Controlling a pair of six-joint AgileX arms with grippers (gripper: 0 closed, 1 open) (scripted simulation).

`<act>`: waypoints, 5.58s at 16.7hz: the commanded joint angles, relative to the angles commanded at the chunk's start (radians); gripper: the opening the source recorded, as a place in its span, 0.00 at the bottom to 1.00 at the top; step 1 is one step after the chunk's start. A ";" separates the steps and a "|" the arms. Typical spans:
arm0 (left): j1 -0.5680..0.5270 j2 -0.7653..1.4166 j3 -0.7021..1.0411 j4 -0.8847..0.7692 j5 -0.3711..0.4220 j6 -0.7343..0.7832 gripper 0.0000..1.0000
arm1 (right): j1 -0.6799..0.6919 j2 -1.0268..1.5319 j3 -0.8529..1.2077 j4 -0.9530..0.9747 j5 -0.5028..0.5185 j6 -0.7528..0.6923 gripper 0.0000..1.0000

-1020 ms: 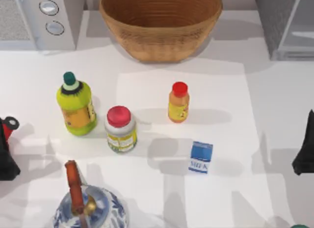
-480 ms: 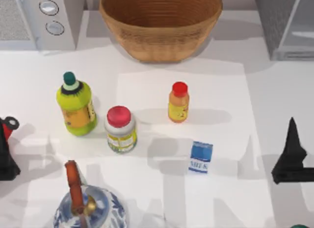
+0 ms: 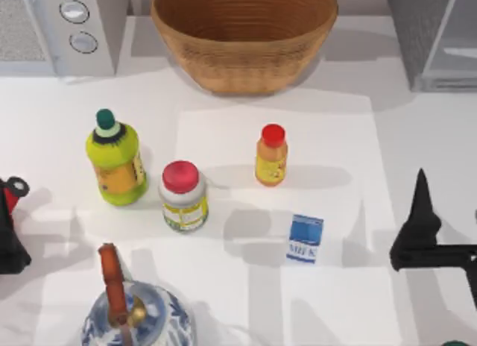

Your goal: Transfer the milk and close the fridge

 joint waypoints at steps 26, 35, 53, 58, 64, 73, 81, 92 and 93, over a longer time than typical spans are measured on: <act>0.000 0.000 0.000 0.000 0.000 0.000 1.00 | 0.247 1.429 0.602 0.676 0.512 0.134 1.00; 0.000 0.000 0.000 0.000 0.000 0.000 1.00 | 0.151 1.467 0.625 0.795 0.417 0.031 1.00; 0.000 0.000 0.000 0.000 0.000 0.000 1.00 | 0.151 1.467 0.625 0.795 0.417 0.031 0.00; 0.000 0.000 0.000 0.000 0.000 0.000 1.00 | 0.153 1.466 0.624 0.793 0.417 0.032 0.00; 0.000 0.000 0.000 0.000 0.000 0.000 1.00 | 0.154 1.365 0.603 0.712 0.416 0.034 0.00; 0.000 0.000 0.000 0.000 0.000 0.000 1.00 | 0.119 1.301 0.582 0.660 0.384 0.040 0.00; 0.000 0.000 0.000 0.000 0.000 0.000 1.00 | -0.267 1.031 0.467 0.516 -0.111 0.023 0.00; 0.000 0.000 0.000 0.000 0.000 0.000 1.00 | -0.938 0.612 0.312 0.319 -0.912 -0.009 0.00; 0.000 0.000 0.000 0.000 0.000 0.000 1.00 | -0.961 0.593 0.302 0.306 -0.933 -0.011 0.00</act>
